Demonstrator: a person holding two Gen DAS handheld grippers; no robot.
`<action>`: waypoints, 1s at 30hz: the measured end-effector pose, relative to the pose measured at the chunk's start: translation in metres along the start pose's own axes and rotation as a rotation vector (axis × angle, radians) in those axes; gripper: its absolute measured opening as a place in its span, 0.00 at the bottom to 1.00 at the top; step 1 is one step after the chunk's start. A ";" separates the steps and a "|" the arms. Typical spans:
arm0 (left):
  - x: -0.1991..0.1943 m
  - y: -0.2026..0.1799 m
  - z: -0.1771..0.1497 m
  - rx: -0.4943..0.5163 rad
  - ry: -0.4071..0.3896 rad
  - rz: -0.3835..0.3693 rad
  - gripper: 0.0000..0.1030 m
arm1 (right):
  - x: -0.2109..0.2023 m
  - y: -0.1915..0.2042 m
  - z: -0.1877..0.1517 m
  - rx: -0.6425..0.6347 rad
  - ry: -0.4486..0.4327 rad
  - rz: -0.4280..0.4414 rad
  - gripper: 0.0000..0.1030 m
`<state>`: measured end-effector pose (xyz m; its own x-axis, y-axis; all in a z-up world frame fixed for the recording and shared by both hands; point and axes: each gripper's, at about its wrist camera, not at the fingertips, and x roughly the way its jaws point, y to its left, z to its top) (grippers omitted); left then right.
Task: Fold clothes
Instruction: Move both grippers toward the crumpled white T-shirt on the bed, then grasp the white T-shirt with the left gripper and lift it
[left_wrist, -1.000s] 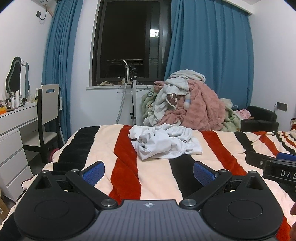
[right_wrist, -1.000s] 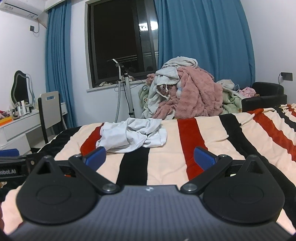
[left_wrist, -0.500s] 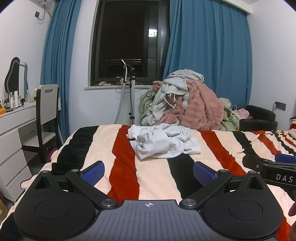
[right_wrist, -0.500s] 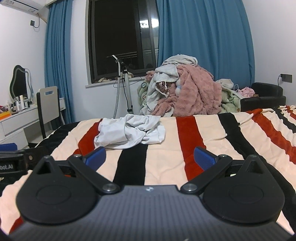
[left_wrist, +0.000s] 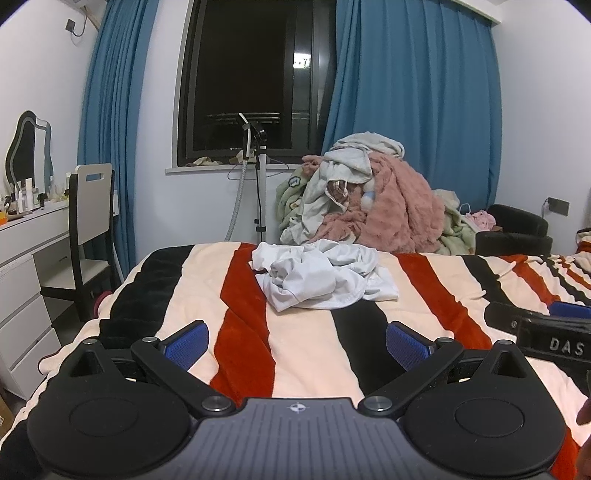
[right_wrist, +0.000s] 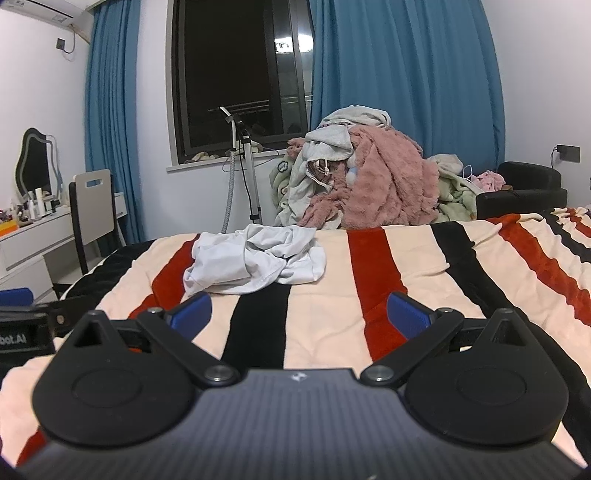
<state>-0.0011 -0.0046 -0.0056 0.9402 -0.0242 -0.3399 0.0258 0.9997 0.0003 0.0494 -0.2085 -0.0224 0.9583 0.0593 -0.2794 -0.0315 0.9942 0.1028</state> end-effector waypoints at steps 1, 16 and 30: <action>0.001 -0.001 -0.001 0.002 0.002 -0.003 1.00 | 0.001 0.001 0.002 -0.005 0.000 -0.013 1.00; 0.092 -0.053 0.000 0.126 0.131 -0.040 1.00 | -0.020 -0.035 0.119 0.106 -0.123 -0.046 1.00; 0.334 -0.091 0.006 0.380 0.153 0.148 0.94 | 0.055 -0.083 0.016 0.017 0.014 -0.194 1.00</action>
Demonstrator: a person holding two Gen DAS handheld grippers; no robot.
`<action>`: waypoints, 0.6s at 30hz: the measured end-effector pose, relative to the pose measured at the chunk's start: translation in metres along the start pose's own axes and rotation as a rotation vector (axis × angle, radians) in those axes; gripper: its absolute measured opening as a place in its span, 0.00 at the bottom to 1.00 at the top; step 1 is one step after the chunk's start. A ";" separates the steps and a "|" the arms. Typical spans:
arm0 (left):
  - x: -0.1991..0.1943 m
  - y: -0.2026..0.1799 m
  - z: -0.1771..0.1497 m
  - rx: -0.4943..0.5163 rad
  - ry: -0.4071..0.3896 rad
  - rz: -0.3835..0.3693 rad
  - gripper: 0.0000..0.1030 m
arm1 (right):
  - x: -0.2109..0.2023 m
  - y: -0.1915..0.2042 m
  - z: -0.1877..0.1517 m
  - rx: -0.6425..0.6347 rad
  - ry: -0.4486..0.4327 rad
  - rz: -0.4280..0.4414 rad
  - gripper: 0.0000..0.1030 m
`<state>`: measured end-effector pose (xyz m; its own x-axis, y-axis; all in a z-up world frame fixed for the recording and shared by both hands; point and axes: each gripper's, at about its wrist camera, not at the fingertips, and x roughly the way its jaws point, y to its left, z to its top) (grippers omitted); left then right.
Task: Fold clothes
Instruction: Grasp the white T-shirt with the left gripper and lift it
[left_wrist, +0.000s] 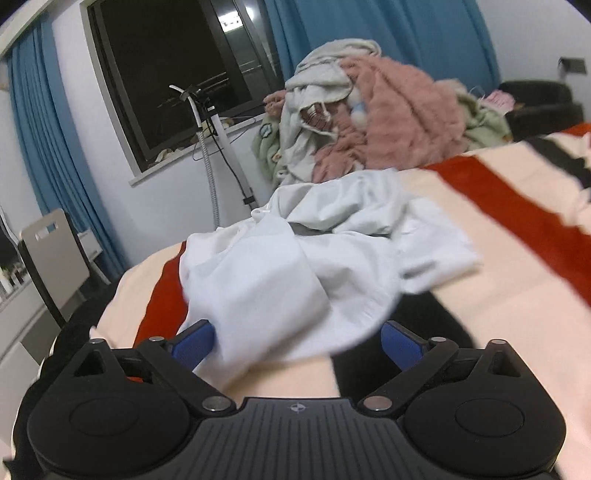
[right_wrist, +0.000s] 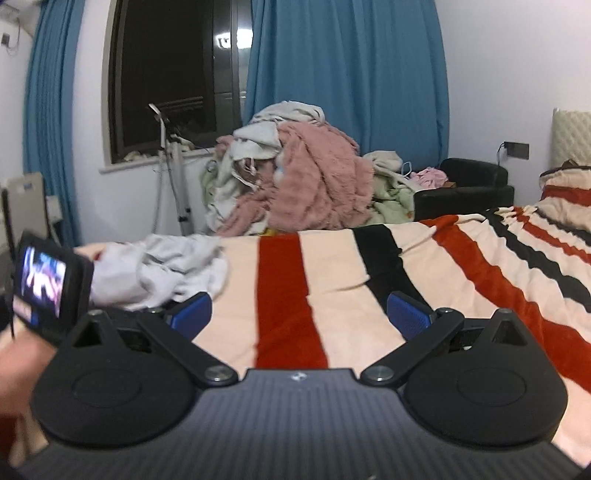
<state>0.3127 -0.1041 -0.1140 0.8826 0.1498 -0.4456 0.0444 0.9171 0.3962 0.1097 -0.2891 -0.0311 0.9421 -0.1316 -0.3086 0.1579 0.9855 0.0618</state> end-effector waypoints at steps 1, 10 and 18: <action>0.012 -0.001 0.002 0.015 -0.001 0.021 0.94 | 0.007 -0.002 -0.003 0.009 -0.005 0.002 1.00; 0.014 0.042 0.009 -0.101 -0.064 0.005 0.07 | 0.060 0.003 -0.024 0.036 0.012 -0.021 1.00; -0.110 0.111 -0.003 -0.237 -0.229 -0.145 0.05 | 0.040 0.017 -0.023 -0.017 -0.079 -0.017 1.00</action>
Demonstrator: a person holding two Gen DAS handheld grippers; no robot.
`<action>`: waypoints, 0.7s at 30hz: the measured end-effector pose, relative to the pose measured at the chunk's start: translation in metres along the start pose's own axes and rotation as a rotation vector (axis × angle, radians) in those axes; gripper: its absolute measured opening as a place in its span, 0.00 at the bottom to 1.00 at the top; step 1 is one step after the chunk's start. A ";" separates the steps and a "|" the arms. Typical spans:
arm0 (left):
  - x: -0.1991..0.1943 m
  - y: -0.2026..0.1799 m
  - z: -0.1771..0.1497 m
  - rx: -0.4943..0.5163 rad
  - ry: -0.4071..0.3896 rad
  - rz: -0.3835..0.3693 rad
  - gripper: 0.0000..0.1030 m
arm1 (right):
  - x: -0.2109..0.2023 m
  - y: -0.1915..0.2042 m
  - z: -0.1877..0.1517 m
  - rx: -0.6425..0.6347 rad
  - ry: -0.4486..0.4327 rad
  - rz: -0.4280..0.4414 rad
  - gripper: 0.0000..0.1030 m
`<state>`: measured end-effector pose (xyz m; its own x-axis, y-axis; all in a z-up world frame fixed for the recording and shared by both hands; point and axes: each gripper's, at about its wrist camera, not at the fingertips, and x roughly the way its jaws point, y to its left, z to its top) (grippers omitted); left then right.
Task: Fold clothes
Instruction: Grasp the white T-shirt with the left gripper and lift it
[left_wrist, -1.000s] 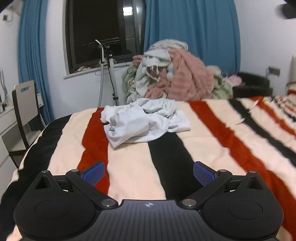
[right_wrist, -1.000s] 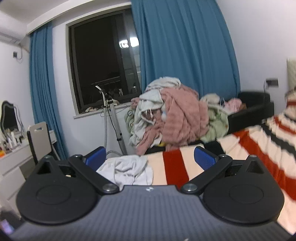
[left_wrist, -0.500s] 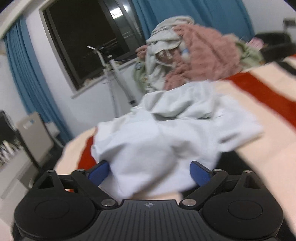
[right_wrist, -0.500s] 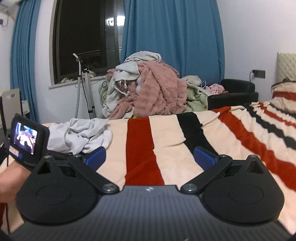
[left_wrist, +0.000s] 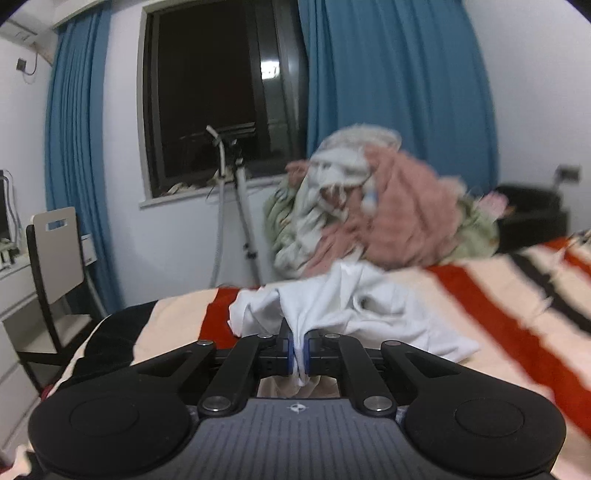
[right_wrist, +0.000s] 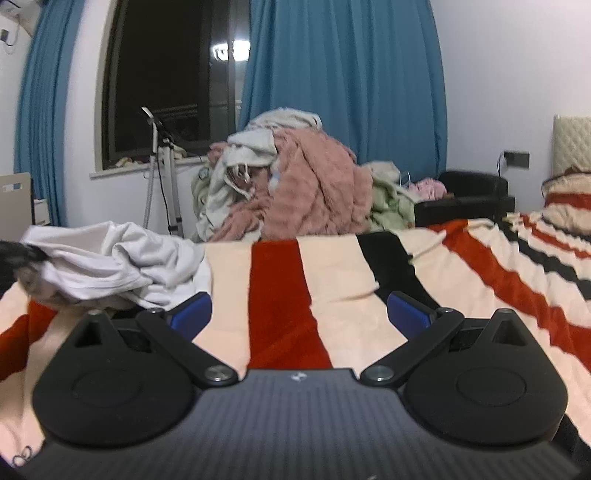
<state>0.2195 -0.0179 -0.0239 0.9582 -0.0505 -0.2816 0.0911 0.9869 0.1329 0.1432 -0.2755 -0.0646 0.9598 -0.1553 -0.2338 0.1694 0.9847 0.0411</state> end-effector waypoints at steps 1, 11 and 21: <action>-0.021 0.005 0.002 -0.019 -0.008 -0.025 0.05 | -0.006 0.001 0.002 -0.007 -0.013 0.003 1.00; -0.152 0.116 -0.016 -0.278 0.007 -0.060 0.05 | -0.076 0.036 0.015 -0.086 -0.024 0.133 0.99; -0.085 0.170 -0.073 -0.307 0.305 0.177 0.22 | -0.083 0.105 -0.019 -0.153 0.145 0.372 0.93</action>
<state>0.1341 0.1657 -0.0469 0.8241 0.1251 -0.5525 -0.1957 0.9781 -0.0705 0.0772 -0.1579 -0.0589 0.9058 0.2150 -0.3650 -0.2284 0.9735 0.0066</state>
